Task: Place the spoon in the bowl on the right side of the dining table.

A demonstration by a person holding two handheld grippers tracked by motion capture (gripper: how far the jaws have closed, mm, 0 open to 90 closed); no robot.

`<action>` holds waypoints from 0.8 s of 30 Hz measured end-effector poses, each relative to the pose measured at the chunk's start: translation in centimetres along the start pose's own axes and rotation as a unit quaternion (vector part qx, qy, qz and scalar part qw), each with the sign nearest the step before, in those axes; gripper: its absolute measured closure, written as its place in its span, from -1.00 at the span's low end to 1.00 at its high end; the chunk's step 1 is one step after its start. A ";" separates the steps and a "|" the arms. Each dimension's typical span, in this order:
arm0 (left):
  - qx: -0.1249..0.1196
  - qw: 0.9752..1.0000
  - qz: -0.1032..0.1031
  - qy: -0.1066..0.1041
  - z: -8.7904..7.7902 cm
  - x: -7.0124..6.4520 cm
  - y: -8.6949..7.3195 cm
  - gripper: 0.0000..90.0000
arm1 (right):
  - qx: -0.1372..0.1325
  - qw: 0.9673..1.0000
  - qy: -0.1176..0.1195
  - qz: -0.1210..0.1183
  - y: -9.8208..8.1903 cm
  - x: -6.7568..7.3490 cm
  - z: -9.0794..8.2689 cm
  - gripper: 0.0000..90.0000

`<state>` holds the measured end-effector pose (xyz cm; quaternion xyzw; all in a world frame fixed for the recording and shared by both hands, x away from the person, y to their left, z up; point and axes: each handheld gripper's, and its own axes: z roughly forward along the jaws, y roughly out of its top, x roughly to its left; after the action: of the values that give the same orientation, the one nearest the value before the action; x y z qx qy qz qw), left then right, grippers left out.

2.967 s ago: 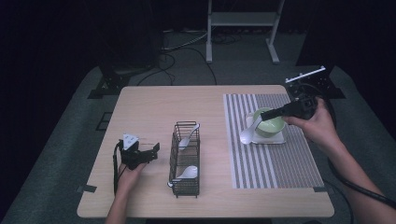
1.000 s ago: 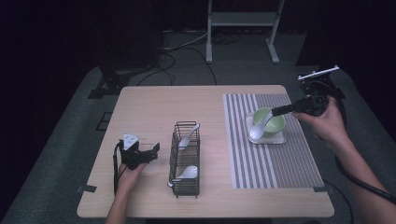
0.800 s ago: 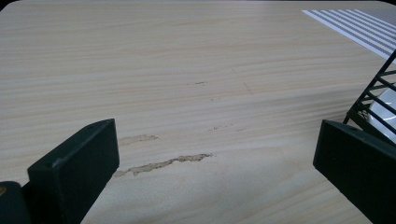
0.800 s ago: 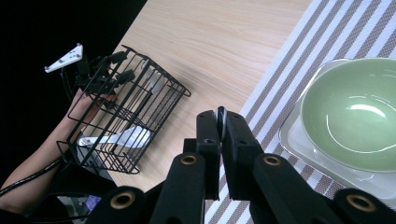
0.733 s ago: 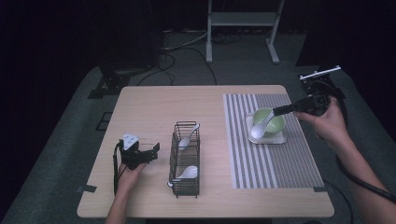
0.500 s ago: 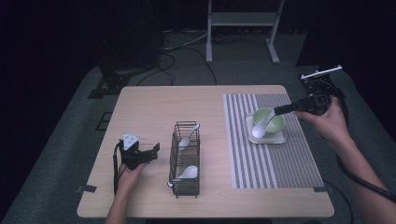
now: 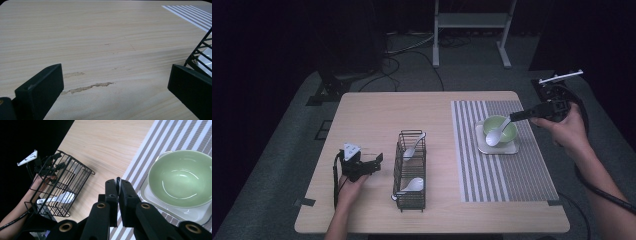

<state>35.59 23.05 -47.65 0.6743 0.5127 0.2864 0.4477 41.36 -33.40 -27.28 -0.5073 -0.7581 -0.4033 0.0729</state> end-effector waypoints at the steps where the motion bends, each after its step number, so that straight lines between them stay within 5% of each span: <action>1: 0.000 1.000 0.000 0.000 0.0 0.0 0.0 -1.00 | 0.000 1.000 0.000 0.000 0.0 0.0 0.0 0.90; 24: 0.000 1.000 0.002 0.000 0.0 0.0 0.0 -1.00 | -0.015 0.999 -0.021 0.025 0.5 -1.8 -0.9 0.90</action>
<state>35.58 23.06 -47.64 0.6750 0.5116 0.2875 0.4472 42.32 -35.18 -27.37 -0.5356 -0.7402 -0.4020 0.0599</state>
